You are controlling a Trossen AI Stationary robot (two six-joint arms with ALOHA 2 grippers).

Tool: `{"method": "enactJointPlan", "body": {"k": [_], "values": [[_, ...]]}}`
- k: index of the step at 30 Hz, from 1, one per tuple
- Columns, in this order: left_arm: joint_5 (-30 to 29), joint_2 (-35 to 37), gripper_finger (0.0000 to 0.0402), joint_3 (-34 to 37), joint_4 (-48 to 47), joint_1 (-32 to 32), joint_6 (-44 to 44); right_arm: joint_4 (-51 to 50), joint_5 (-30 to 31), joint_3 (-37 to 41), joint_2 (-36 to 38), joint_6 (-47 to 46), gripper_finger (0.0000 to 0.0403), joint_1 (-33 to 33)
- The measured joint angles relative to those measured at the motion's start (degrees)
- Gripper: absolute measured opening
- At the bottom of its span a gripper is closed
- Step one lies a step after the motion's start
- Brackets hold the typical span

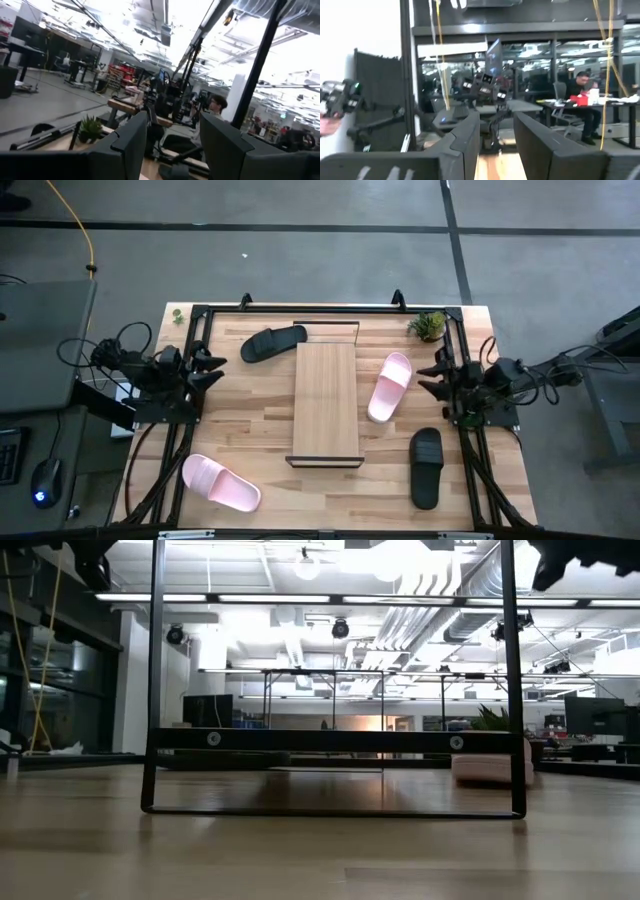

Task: Pick and place slides into the shelf
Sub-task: Put the bottom black slipper on the shelf

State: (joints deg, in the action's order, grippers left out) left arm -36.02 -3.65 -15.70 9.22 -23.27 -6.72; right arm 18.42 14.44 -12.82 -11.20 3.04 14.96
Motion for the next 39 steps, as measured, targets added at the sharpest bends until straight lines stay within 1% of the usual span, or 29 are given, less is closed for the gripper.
{"method": "enactJointPlan", "body": {"k": [3, 7, 11, 17, 21, 25, 28, 33, 39], "values": [[-0.1, -0.9, 0.0168, -0.8, -2.3, 0.0, -1.3, -3.4, 0.0, -2.9, 0.0, -1.7, 0.0113, 0.0], [-2.5, -3.0, 0.0168, -1.8, -2.2, 0.0, -1.5, -8.9, 0.0, -6.9, 0.0, -3.0, 0.0113, 0.0], [-2.6, -5.9, 0.0168, -4.1, -2.2, 0.0, -2.1, -10.5, 0.4, -9.0, -0.1, -3.0, 0.0113, 0.0], [-2.4, -12.7, 0.0168, -8.2, -3.4, 0.0, -2.7, -11.6, 3.5, -11.0, -0.1, -2.0, 0.0113, 0.0], [-3.1, -17.9, 0.0168, -11.2, -3.3, 0.0, -2.4, -13.6, 3.7, -13.3, -0.1, -1.1, 0.0113, 0.0], [-3.1, -22.8, 0.0168, -14.4, -3.3, 0.0, 0.5, -13.7, 4.0, -16.9, -0.1, -0.3, 0.0113, 0.0], [-3.1, -26.0, 0.0168, -16.2, -3.3, 0.0, 0.9, -16.7, 4.0, -19.8, -0.3, -1.2, 0.0113, 0.0], [-3.1, -30.1, 0.0168, -18.1, -3.3, 0.0, 0.9, -22.5, 4.4, -25.3, -3.7, -3.5, 0.0113, 0.0], [-3.0, -31.4, 0.0168, -18.5, -2.6, 0.0, 1.4, -27.5, 3.4, -34.2, -12.0, -4.2, 0.0113, 0.0]]}}
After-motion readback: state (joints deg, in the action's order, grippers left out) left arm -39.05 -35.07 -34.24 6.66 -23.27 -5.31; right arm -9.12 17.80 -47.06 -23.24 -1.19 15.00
